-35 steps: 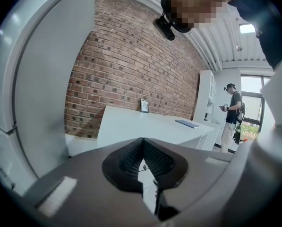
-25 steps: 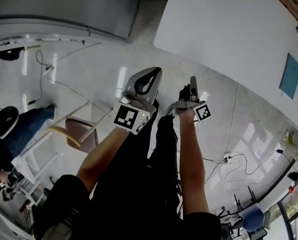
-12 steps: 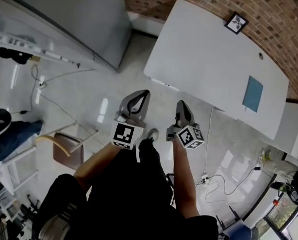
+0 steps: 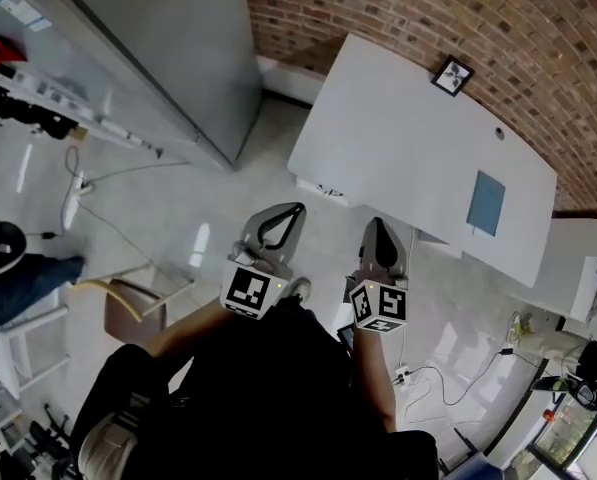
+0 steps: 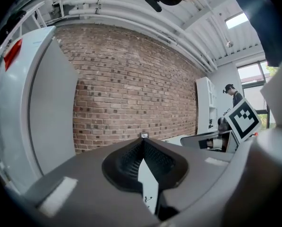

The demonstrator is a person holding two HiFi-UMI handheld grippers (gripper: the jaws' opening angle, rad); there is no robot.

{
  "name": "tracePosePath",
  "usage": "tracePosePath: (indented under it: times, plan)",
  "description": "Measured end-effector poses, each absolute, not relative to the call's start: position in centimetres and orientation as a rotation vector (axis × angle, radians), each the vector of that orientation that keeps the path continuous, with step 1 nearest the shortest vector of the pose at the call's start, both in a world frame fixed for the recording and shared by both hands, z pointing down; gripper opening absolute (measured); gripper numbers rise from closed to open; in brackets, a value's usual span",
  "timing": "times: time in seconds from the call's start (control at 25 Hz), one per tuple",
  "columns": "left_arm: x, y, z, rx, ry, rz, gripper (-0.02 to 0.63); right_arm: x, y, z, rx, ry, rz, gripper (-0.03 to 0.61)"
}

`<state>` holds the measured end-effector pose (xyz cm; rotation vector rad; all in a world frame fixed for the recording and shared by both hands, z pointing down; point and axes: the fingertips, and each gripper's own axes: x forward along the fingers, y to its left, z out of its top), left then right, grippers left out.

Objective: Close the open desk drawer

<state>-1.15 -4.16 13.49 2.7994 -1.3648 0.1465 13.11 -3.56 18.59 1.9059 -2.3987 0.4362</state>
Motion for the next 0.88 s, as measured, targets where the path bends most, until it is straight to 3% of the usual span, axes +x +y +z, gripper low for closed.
tracePosePath:
  times: [0.28,0.88]
  plan:
    - [-2.2,-3.5,11.6,2.791,-1.353,0.089,0.018,12.0,-0.6,14.3,1.946,-2.388,0.352,0.002]
    - [-2.3,-2.6,12.1,2.796,-1.335,0.087,0.020,11.8,1.4,15.5,1.962,-2.415,0.409,0.002]
